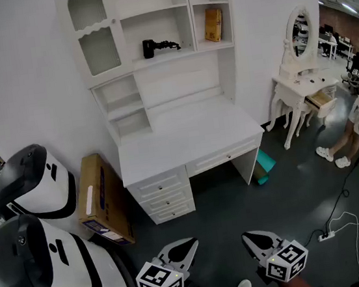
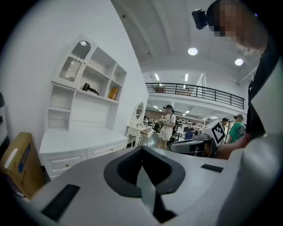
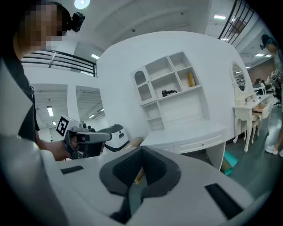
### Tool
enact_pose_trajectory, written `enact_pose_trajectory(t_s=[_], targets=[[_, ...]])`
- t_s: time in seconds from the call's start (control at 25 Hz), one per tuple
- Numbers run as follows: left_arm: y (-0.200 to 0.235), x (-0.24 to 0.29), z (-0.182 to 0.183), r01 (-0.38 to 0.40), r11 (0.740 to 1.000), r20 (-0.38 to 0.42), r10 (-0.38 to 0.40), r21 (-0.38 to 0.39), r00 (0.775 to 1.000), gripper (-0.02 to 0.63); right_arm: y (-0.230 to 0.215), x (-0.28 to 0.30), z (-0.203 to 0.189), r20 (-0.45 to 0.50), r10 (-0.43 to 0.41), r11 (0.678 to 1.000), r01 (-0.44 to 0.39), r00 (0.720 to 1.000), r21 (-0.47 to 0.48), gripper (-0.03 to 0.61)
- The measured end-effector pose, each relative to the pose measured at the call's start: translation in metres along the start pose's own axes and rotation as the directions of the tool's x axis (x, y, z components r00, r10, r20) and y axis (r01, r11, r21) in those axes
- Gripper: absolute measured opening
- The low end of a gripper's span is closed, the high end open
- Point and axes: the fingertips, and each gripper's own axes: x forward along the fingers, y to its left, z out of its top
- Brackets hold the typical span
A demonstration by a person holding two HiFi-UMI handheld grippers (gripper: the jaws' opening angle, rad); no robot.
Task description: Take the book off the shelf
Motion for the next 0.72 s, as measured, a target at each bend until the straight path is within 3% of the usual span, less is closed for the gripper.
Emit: enact_pose_trajectory(t_s=[0.52, 0.72], targets=[[0.005, -0.001, -0.001, 0.007, 1.000, 0.001, -0.007, -0.002, 1.000, 0.008, 0.002, 0.007, -0.005, -0.007, -0.004, 1.000, 0.004, 1.000, -0.006, 0.028], [0.010, -0.004, -0.002, 0.010, 1.000, -0.004, -0.010, 0.002, 1.000, 0.008, 0.010, 0.011, 0.000, 0.038, 0.018, 0.999, -0.019, 0.999, 0.031, 0.029]])
